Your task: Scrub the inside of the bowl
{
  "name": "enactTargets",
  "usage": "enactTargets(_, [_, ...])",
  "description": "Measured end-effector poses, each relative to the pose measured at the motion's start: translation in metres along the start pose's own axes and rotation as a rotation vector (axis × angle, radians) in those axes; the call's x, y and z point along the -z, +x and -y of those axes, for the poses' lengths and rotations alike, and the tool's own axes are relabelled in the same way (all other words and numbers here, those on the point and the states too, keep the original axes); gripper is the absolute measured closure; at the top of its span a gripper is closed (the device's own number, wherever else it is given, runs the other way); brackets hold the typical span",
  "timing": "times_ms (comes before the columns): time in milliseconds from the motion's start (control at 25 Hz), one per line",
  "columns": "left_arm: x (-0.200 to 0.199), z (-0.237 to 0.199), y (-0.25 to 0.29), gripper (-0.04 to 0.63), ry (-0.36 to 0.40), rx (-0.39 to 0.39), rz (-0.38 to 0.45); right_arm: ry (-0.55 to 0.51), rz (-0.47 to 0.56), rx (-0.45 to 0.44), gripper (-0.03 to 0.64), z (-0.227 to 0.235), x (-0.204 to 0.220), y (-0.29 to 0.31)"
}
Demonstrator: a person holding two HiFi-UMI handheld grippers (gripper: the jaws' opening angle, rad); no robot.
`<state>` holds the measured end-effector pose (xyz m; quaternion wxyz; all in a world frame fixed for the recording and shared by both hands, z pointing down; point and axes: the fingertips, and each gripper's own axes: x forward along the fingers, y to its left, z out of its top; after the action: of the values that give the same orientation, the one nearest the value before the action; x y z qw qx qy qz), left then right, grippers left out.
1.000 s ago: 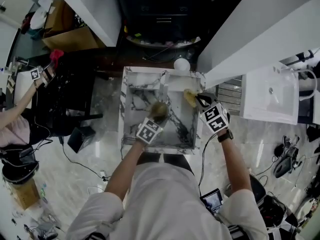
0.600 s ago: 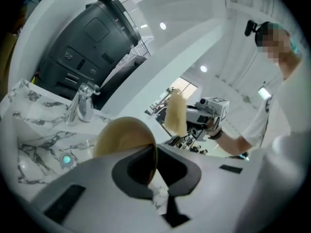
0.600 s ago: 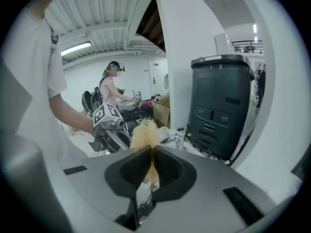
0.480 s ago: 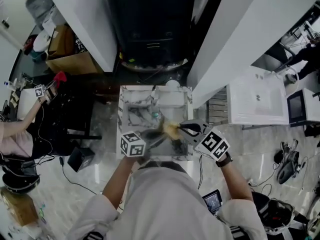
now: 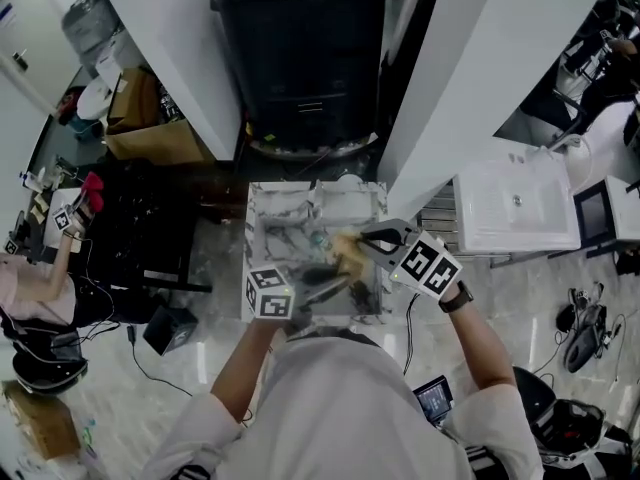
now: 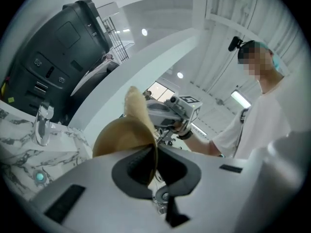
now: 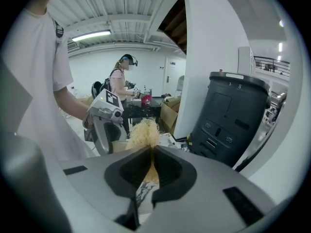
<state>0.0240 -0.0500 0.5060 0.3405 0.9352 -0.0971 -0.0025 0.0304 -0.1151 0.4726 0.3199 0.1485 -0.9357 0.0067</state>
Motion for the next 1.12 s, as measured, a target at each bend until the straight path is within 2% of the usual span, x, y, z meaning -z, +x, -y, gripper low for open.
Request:
enactTargets(120, [-0.004, 0.015, -0.003, 0.577, 0.017, 0.035, 0.013, 0.01, -0.01, -0.006, 0.589, 0.011, 0.008, 0.005])
enactTargets(280, [-0.012, 0.032, -0.012, 0.577, 0.015, 0.084, 0.044, 0.054, 0.027, -0.078, 0.589, 0.015, 0.013, 0.014])
enactTargets(600, [-0.056, 0.048, -0.024, 0.577, -0.056, 0.145, 0.208, 0.241, 0.148, -0.164, 0.589, 0.014, 0.029, 0.032])
enactTargets(880, [-0.078, 0.035, -0.03, 0.577, -0.079, 0.124, 0.292, 0.303, 0.183, -0.184, 0.589, -0.016, 0.039, 0.046])
enactTargets(1120, [-0.088, 0.013, -0.029, 0.577, -0.069, 0.028, 0.325, 0.245, 0.152, -0.192, 0.589, -0.048, 0.039, 0.038])
